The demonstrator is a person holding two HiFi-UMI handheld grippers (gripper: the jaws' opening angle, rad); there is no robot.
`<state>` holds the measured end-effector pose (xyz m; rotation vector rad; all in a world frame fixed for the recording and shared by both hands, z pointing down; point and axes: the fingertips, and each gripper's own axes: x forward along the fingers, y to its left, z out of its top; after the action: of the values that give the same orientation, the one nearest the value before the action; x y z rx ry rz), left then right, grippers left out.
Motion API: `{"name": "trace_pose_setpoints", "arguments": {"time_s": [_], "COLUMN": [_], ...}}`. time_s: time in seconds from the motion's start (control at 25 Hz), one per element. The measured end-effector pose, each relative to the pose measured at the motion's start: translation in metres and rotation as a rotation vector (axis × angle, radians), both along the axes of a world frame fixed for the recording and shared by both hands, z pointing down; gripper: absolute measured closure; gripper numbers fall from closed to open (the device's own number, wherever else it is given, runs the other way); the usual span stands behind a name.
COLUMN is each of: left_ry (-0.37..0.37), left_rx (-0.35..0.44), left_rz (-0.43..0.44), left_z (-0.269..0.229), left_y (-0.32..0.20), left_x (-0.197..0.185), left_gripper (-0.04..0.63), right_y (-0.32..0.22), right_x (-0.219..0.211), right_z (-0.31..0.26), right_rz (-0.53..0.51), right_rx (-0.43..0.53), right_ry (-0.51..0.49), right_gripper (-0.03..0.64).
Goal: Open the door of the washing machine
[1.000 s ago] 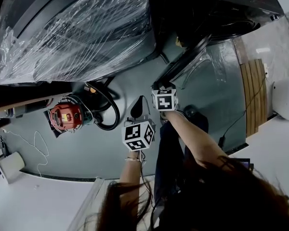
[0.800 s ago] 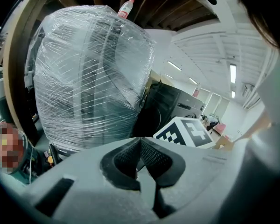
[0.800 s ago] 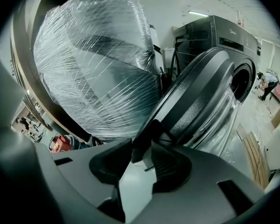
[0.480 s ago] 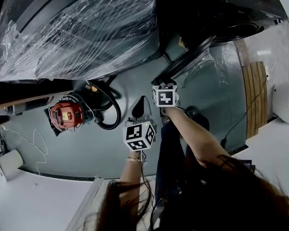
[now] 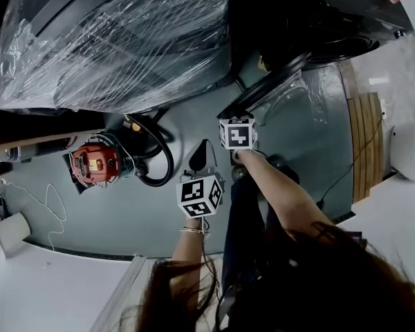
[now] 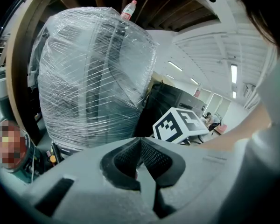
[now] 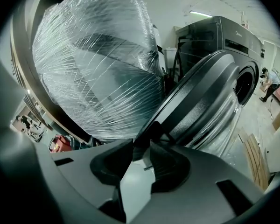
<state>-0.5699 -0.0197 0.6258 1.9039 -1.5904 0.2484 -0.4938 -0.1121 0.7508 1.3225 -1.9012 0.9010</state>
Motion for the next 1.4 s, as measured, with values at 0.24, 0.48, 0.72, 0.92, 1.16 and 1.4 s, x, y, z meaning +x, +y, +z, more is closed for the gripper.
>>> {"name": "trace_pose_setpoints", "arguments": {"time_s": [0.24,0.48,0.72,0.92,1.16,1.4], "left_ry": [-0.004,-0.014,-0.051,-0.059,-0.054,-0.074], "left_rx": [0.021,0.032,0.043,0.055,0.065,0.074], "left_rz": [0.002,-0.014,-0.013,-0.035,-0.068,-0.069], "left_z": [-0.008,-0.016,-0.028,-0.043,-0.057,-0.071], "left_y": [0.003,0.009,0.019,0.030,0.049,0.066], "left_x": [-0.001,-0.004,0.009,0.026,0.056,0.083], "left_gripper": [0.583,0.583,0.583,0.583,0.583,0.583], "right_y": [0.005,0.012,0.022,0.033,0.052,0.065], "right_x": [0.006,0.007,0.018,0.041,0.079,0.112], "right_z": [-0.013,-0.034,-0.054,-0.069,-0.087,-0.113], "right_rz": [-0.022,-0.062,-0.103,-0.106,-0.117,-0.118], "right_rx": [0.026,0.076,0.101,0.120,0.155,0.203], "right_ry": [0.016,0.023,0.014,0.007,0.007,-0.010], "right_gripper": [0.528,0.535,0.545,0.554,0.572,0.583]}}
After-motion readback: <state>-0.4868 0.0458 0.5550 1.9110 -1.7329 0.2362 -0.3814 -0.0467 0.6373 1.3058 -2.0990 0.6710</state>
